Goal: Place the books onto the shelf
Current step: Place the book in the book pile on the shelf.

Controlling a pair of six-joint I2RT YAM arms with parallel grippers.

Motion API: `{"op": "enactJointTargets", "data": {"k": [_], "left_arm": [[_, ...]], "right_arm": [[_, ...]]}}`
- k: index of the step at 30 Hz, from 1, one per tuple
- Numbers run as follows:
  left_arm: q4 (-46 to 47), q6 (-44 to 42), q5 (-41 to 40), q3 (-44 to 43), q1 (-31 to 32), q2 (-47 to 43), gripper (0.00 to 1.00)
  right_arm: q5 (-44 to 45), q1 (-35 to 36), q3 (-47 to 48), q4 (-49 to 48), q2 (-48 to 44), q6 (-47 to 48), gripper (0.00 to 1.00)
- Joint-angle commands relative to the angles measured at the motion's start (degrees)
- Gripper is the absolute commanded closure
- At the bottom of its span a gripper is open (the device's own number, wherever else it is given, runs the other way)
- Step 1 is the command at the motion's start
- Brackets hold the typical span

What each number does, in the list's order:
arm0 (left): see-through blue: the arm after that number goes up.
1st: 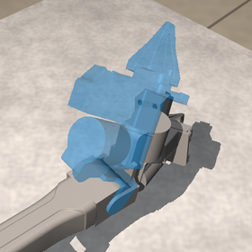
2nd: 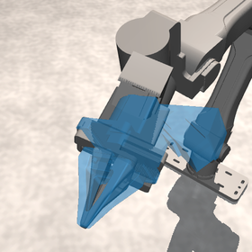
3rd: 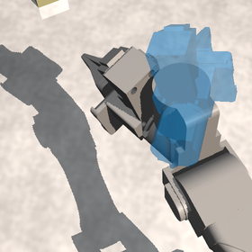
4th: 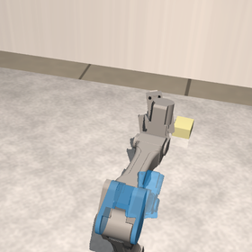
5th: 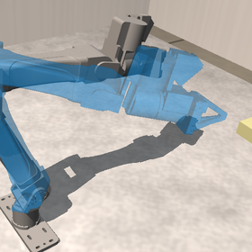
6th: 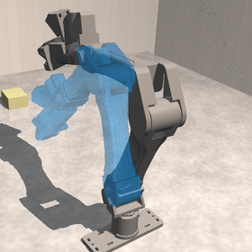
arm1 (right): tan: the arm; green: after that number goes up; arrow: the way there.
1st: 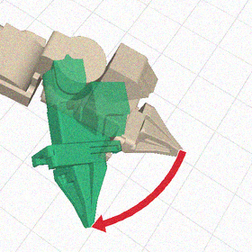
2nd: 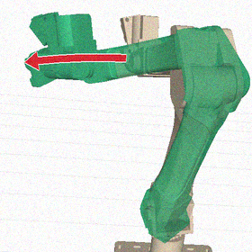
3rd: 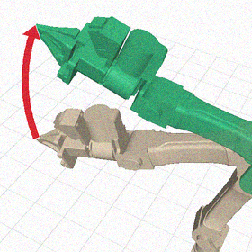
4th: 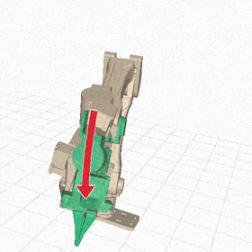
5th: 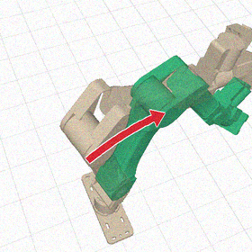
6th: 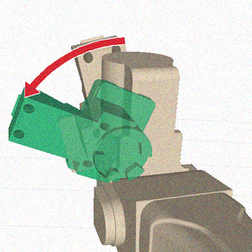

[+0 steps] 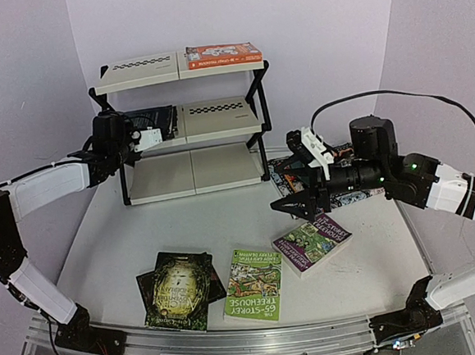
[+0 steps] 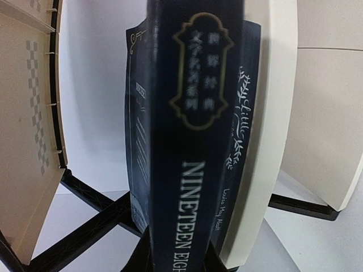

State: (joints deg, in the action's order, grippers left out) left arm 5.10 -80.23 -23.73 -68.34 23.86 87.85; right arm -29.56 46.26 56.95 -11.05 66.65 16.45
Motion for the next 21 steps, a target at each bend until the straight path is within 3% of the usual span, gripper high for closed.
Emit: {"op": "enactJointTargets", "data": {"k": [1,6,13,21], "left_arm": [[-2.13,2.57,0.24,-5.18,-1.71,1.5,1.0],[-4.68,5.17,2.13,-7.27,-1.88,1.65,0.97],[-20.34,12.55,7.38,-15.07,-1.9,2.26,0.87],[-24.18,13.58,8.06,-17.52,-1.82,3.13,0.83]], "right_arm": [[-1.8,-0.07,1.59,-1.08,-0.21,0.59,0.11],[-1.98,-0.08,1.02,-1.17,-0.05,1.04,0.11],[-2.41,-0.11,0.3,-1.42,-0.44,0.91,0.12],[-2.19,-0.11,-1.45,-1.7,-2.21,0.93,0.12]]}}
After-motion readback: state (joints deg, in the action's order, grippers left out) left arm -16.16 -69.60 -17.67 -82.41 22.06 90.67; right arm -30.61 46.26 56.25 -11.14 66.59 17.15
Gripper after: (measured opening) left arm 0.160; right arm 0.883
